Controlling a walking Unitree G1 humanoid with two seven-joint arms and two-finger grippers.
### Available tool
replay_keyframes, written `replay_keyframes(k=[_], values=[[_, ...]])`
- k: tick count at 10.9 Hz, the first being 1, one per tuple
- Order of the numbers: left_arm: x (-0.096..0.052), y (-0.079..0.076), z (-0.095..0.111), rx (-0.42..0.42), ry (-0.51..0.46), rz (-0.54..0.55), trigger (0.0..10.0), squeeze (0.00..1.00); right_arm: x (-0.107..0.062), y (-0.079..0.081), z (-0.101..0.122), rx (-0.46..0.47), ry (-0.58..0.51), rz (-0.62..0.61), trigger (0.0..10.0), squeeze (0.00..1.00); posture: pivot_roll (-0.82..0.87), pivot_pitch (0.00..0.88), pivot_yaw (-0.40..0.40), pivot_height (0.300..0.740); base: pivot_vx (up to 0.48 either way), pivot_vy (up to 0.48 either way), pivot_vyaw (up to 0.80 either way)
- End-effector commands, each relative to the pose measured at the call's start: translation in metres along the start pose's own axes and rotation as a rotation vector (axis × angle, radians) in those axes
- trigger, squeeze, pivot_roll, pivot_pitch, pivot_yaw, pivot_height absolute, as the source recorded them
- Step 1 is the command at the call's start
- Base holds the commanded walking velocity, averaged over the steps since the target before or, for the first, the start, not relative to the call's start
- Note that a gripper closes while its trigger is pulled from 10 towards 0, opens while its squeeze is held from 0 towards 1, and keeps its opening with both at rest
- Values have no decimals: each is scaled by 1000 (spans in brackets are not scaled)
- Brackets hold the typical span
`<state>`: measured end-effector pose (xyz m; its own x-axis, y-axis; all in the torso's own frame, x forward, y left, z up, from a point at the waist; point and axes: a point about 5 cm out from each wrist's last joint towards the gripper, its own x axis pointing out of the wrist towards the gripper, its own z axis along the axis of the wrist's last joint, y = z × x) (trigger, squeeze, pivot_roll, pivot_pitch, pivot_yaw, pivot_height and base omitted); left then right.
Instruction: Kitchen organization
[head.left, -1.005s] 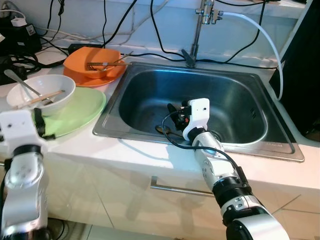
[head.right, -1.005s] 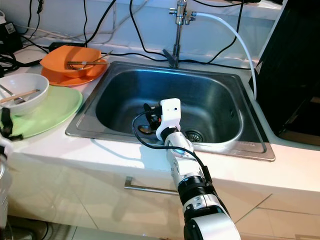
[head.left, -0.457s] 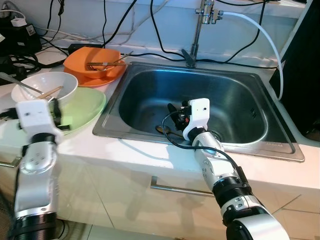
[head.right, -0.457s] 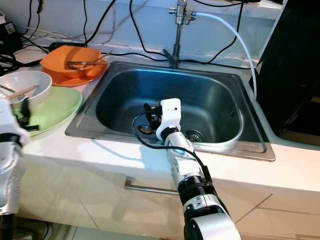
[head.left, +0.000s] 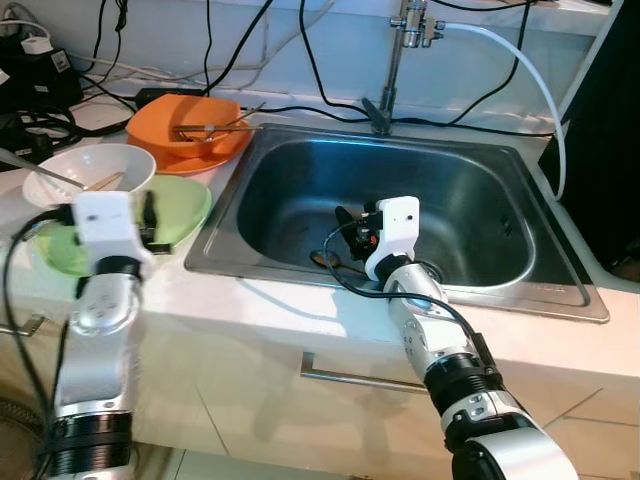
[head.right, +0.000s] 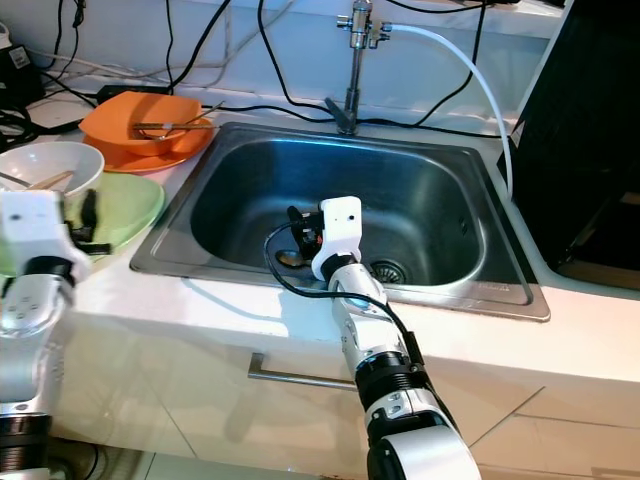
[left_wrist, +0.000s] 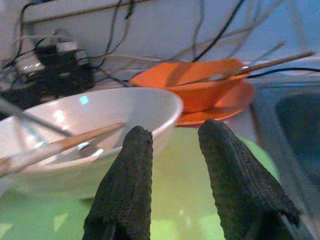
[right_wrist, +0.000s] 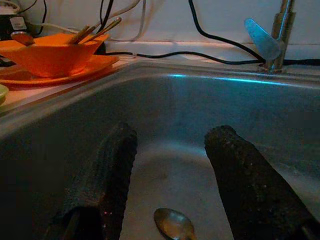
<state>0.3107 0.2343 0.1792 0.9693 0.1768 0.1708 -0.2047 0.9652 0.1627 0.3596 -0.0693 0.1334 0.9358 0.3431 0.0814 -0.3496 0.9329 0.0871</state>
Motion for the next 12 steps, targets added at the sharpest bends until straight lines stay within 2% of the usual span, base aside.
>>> replay_keyframes(k=[1, 2, 4, 5, 6, 7, 9, 10, 11, 12], values=[[2, -5, 7, 40, -37, -30, 10000, 0, -2, -3, -5, 14, 19, -13, 10000, 0, 236, 30, 6, 740, 0, 0, 0], [0, -15, 25, 105, -131, -62, 10000, 0, -2, -3, -6, 14, 23, -14, 10000, 0, 236, 30, 6, 740, 0, 0, 0], [1, -13, 53, 127, -253, -94, 10000, 0, -2, -2, -6, 15, 24, -11, 10000, 0, 245, 29, 3, 740, 0, 0, 0], [-4, -5, 70, 204, -349, -104, 10000, 0, -2, -2, -6, 16, 23, -11, 10000, 0, 245, 29, 3, 740, 0, 0, 0], [-7, -1, 74, 248, -371, -102, 10000, 0, -2, -2, -6, 17, 23, -12, 10000, 0, 245, 29, 3, 740, 0, 0, 0], [-14, 17, 75, 369, -392, -67, 10000, 0, -2, -2, -6, 18, 24, -11, 10000, 0, 252, 30, 2, 740, 0, 0, 0], [-26, 46, 75, 380, -384, -70, 10000, 0, -1, -2, -6, 17, 24, -9, 10000, 0, 262, 32, -7, 740, 0, 0, 0], [-28, 50, 75, 381, -378, -78, 10000, 0, -1, -2, -6, 18, 25, -9, 10000, 0, 262, 32, -7, 740, 0, 0, 0], [-35, 69, 71, 404, -344, -87, 10000, 0, -1, 0, -7, 19, 28, -5, 10000, 0, 272, 33, -12, 740, 0, 0, 0], [-39, 73, 69, 400, -329, -92, 10000, 0, -1, 0, -7, 20, 27, -3, 10000, 0, 274, 36, -14, 740, 0, 0, 0]])
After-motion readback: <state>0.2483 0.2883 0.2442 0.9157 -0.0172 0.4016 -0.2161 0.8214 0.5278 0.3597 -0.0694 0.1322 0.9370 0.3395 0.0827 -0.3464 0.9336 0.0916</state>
